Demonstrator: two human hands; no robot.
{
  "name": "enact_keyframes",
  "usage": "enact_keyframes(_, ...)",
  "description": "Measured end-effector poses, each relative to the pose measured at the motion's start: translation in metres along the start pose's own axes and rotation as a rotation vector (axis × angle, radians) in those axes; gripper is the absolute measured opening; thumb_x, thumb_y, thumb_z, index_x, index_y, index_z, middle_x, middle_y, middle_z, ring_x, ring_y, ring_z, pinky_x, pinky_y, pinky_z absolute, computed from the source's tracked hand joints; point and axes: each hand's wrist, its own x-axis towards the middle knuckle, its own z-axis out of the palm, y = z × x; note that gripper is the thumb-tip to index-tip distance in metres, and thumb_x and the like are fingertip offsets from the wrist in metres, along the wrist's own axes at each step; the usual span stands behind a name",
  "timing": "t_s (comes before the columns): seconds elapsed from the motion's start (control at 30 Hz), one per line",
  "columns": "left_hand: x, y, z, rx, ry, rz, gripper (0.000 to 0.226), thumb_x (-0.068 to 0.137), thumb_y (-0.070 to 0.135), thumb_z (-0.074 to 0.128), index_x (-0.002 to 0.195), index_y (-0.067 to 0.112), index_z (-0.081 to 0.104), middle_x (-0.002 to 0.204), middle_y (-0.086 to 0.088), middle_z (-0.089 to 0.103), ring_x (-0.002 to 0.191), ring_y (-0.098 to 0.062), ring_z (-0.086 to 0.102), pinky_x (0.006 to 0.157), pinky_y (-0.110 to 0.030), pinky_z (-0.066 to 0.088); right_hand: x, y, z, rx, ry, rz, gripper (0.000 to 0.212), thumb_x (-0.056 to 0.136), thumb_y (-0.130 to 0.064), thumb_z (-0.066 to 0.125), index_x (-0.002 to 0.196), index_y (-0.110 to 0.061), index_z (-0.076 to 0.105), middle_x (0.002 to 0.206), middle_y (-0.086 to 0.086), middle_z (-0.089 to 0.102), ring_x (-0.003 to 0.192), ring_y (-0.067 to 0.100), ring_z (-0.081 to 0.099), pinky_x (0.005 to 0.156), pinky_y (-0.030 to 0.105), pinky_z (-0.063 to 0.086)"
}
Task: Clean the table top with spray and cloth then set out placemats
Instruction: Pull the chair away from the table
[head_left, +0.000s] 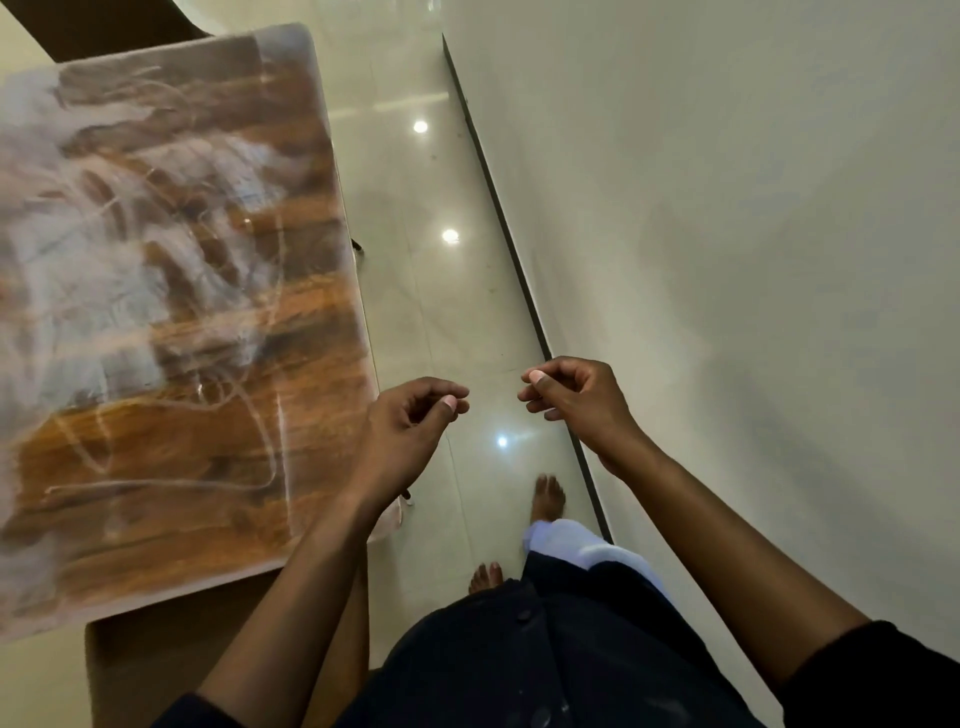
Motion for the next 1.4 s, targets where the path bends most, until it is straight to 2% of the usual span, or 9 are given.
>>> enact_keyframes(0.1, 0.058, 0.01, -0.003, 0.021, 0.046, -0.013, 0.02, 0.106, 0.012, 0.063, 0.116, 0.017, 0.08, 0.103, 0.001, 0.083, 0.101, -0.01, 0.078, 0.092, -0.029, 0.061, 0.067, -0.021, -0.001, -0.02, -0.057, -0.014, 0.015, 0.101, -0.021, 0.065, 0.102, -0.011, 0.076, 0.09, 0.003, 0.08, 0.085, 0.021, 0.077, 0.076, 0.034, 0.058)
enact_keyframes(0.23, 0.125, 0.031, -0.008, -0.011, 0.14, -0.027, 0.02, 0.106, 0.013, 0.063, 0.114, 0.018, 0.08, 0.102, 0.001, 0.083, 0.101, -0.012, 0.078, 0.093, -0.032, 0.061, 0.15, -0.056, -0.002, -0.08, -0.113, -0.084, 0.013, 0.1, -0.021, 0.066, 0.099, -0.012, 0.075, 0.088, 0.002, 0.08, 0.081, 0.02, 0.077, 0.07, 0.023, 0.054)
enact_keyframes(0.4, 0.192, 0.057, -0.007, -0.071, 0.233, -0.057, 0.02, 0.107, 0.015, 0.062, 0.112, 0.024, 0.08, 0.102, 0.003, 0.083, 0.1, -0.007, 0.078, 0.086, -0.023, 0.057, 0.243, -0.092, 0.002, -0.132, -0.145, -0.123, 0.013, 0.099, -0.026, 0.067, 0.098, -0.015, 0.075, 0.085, -0.002, 0.079, 0.078, 0.016, 0.077, 0.071, 0.026, 0.053)
enact_keyframes(0.67, 0.3, 0.072, -0.032, -0.145, 0.318, -0.092, 0.024, 0.106, 0.013, 0.062, 0.104, 0.03, 0.079, 0.097, 0.004, 0.083, 0.096, -0.009, 0.078, 0.08, -0.022, 0.054, 0.356, -0.143, 0.016, -0.157, -0.2, -0.137, 0.012, 0.099, -0.025, 0.068, 0.098, -0.015, 0.075, 0.086, 0.0, 0.08, 0.079, 0.017, 0.077, 0.071, 0.026, 0.053)
enact_keyframes(0.83, 0.39, 0.076, -0.071, -0.174, 0.32, -0.086, 0.023, 0.107, 0.012, 0.061, 0.104, 0.028, 0.078, 0.096, 0.001, 0.083, 0.091, -0.006, 0.077, 0.078, -0.015, 0.054, 0.43, -0.172, 0.032, -0.185, -0.22, -0.15, 0.012, 0.099, -0.024, 0.067, 0.099, -0.016, 0.076, 0.086, -0.002, 0.08, 0.08, 0.016, 0.077, 0.075, 0.03, 0.056)
enact_keyframes(1.0, 0.483, 0.092, -0.119, -0.117, 0.265, -0.066, 0.018, 0.107, 0.014, 0.061, 0.113, 0.02, 0.077, 0.101, 0.002, 0.081, 0.093, 0.001, 0.076, 0.076, -0.009, 0.054, 0.501, -0.217, 0.048, -0.211, -0.237, -0.136, 0.013, 0.099, -0.022, 0.068, 0.1, -0.012, 0.076, 0.088, 0.001, 0.08, 0.08, 0.016, 0.076, 0.066, 0.016, 0.051)
enact_keyframes(1.1, 0.535, 0.097, -0.15, -0.113, 0.246, -0.066, 0.018, 0.107, 0.014, 0.062, 0.114, 0.018, 0.077, 0.101, 0.001, 0.081, 0.094, 0.001, 0.076, 0.078, -0.009, 0.055, 0.549, -0.247, 0.059, -0.206, -0.231, -0.127, 0.012, 0.099, -0.022, 0.07, 0.1, -0.012, 0.077, 0.089, 0.002, 0.08, 0.08, 0.016, 0.076, 0.065, 0.014, 0.051)
enact_keyframes(1.27, 0.616, 0.107, -0.189, -0.104, 0.224, -0.087, 0.019, 0.107, 0.012, 0.061, 0.114, 0.016, 0.078, 0.098, 0.001, 0.081, 0.094, 0.0, 0.077, 0.08, -0.012, 0.056, 0.626, -0.29, 0.087, -0.186, -0.194, -0.132, 0.013, 0.099, -0.022, 0.069, 0.102, -0.012, 0.076, 0.09, 0.002, 0.08, 0.082, 0.017, 0.077, 0.067, 0.02, 0.054)
enact_keyframes(1.4, 0.682, 0.11, -0.209, -0.109, 0.221, -0.097, 0.018, 0.105, 0.015, 0.064, 0.113, 0.016, 0.08, 0.1, -0.001, 0.083, 0.094, -0.005, 0.078, 0.077, -0.012, 0.056, 0.694, -0.32, 0.103, -0.184, -0.218, -0.151, 0.013, 0.1, -0.023, 0.069, 0.104, -0.013, 0.076, 0.091, 0.001, 0.08, 0.083, 0.019, 0.077, 0.072, 0.031, 0.058)
